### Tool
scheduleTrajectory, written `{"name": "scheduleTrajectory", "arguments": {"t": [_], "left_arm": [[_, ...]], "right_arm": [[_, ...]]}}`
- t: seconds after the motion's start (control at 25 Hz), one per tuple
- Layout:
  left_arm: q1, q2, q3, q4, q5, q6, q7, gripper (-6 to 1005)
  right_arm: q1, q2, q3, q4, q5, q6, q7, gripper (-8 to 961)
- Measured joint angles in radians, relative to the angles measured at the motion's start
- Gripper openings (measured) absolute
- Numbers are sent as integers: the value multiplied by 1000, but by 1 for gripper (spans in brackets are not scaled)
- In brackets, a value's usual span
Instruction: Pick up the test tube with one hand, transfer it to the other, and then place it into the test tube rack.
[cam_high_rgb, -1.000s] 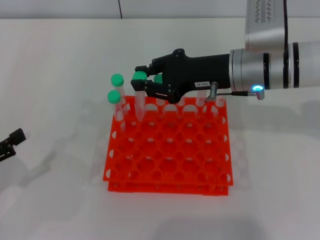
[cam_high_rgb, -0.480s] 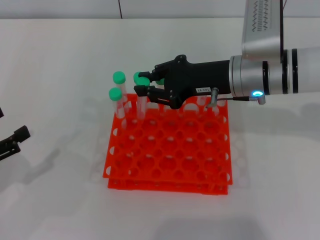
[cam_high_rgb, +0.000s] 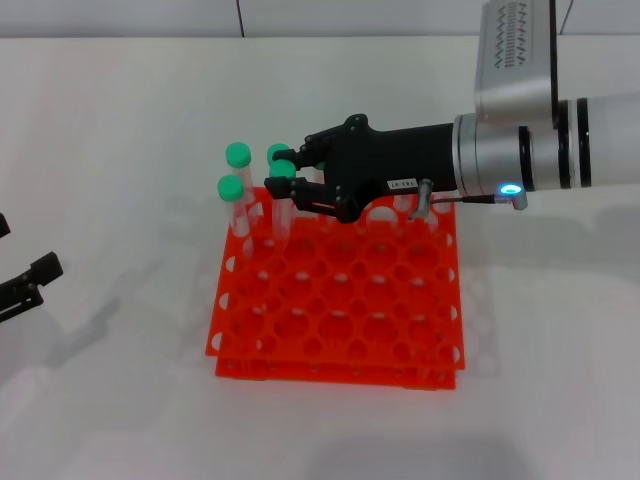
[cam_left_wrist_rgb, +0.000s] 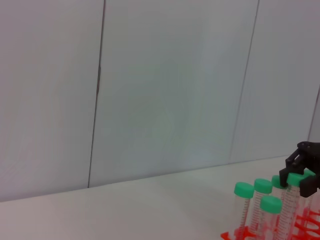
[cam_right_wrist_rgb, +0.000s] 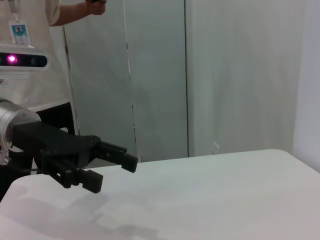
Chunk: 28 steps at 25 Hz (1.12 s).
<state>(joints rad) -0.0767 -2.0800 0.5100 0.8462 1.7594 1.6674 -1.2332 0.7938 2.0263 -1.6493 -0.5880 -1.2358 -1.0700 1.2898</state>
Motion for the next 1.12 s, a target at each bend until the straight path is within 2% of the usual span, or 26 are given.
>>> {"name": "scheduleTrajectory", "arguments": {"t": [0.56,0.8,0.84,0.96,1.12], "left_arm": [[-2,1,-2,1,0,-1,0,895],[-6,2,-3,1,0,-1,2,895],[-13,2,-4,0,-1,-1,7,895],[-25,2,-4,-12,-1,1,15,895],[-61,5,6,-36,24,9,18,895]], "right_arm": [[-6,-2,2,-32,6,3,4,405],[-50,-7,6,-83,7,-20,8,576],[-50,-7,6,-83,7,-20,8,575],[-167,-12,29,-180,4,-31,-3,574],[-273,-15,93,-208,0,-88,-52,571]]}}
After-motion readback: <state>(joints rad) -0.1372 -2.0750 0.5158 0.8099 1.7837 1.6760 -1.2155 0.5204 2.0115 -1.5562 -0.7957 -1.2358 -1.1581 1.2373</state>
